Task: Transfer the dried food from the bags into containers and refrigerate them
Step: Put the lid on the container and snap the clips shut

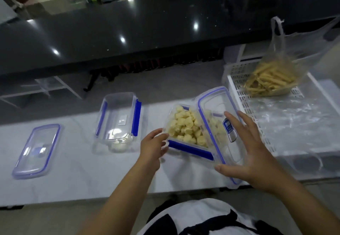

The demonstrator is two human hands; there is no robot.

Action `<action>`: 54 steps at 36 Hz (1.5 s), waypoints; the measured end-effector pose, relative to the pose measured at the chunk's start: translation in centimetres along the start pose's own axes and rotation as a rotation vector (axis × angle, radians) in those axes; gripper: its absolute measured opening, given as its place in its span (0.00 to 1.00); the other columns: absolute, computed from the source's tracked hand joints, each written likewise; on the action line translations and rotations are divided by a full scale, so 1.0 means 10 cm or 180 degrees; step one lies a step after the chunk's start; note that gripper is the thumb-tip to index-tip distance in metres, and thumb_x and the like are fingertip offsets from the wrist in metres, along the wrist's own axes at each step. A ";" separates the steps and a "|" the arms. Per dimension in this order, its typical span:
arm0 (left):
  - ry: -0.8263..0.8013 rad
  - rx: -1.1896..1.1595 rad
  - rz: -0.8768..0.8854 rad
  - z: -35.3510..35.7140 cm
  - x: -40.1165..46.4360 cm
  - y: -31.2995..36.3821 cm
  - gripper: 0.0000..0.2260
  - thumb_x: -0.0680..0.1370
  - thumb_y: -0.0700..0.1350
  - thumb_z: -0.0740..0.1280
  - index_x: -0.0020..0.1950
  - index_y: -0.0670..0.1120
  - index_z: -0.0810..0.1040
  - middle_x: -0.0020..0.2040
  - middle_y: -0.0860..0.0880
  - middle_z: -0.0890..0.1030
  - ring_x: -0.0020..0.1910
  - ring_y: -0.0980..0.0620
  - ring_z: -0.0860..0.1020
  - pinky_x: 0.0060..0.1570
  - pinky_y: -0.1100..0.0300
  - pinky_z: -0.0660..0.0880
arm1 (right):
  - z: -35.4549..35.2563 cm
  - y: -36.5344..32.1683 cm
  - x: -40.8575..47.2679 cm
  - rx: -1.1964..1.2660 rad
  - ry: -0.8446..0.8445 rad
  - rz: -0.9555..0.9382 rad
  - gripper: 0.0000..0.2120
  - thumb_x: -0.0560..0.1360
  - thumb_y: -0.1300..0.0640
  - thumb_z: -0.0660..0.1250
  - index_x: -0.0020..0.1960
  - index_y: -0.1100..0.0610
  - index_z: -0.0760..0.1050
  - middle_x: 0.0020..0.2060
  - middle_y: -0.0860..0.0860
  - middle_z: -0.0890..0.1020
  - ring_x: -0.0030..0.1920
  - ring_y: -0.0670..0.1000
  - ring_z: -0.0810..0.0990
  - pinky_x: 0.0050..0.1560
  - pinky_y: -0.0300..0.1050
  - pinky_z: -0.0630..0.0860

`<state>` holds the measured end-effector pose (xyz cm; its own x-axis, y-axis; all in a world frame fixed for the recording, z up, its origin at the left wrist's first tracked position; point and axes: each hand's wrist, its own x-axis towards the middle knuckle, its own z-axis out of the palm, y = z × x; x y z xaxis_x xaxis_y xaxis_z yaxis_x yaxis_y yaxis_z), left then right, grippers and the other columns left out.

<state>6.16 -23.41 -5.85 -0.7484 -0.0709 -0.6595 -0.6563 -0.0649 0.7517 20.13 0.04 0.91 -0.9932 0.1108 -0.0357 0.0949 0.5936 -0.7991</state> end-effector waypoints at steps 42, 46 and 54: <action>-0.1581 -0.0302 -0.0281 -0.41 0.26 -0.21 0.26 0.81 0.36 0.67 0.75 0.55 0.68 0.60 0.45 0.83 0.55 0.43 0.84 0.51 0.43 0.83 | 1.28 -0.38 0.58 -0.2309 -0.0272 0.1481 0.55 0.57 0.26 0.64 0.75 0.30 0.35 0.80 0.49 0.39 0.77 0.65 0.49 0.70 0.64 0.57; -0.1563 -0.0182 -0.0155 -0.53 0.30 -0.18 0.26 0.80 0.38 0.69 0.75 0.54 0.69 0.58 0.45 0.84 0.51 0.44 0.86 0.48 0.46 0.84 | 1.41 -0.42 0.47 -0.2418 -0.0282 0.1329 0.55 0.56 0.24 0.62 0.75 0.30 0.35 0.80 0.50 0.39 0.76 0.66 0.50 0.70 0.65 0.57; -0.1625 0.0043 0.0090 -0.68 0.25 -0.22 0.25 0.81 0.44 0.68 0.76 0.59 0.67 0.57 0.48 0.85 0.48 0.45 0.86 0.38 0.51 0.83 | 1.48 -0.61 0.36 -0.2180 -0.0307 0.1264 0.54 0.56 0.23 0.60 0.76 0.31 0.38 0.79 0.47 0.39 0.77 0.62 0.49 0.73 0.63 0.57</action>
<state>6.37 -30.17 -9.14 -0.7151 0.4231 -0.5564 -0.6338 -0.0567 0.7714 14.99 -14.94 -3.22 -0.8750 0.3659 -0.3170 0.4321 0.8856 -0.1704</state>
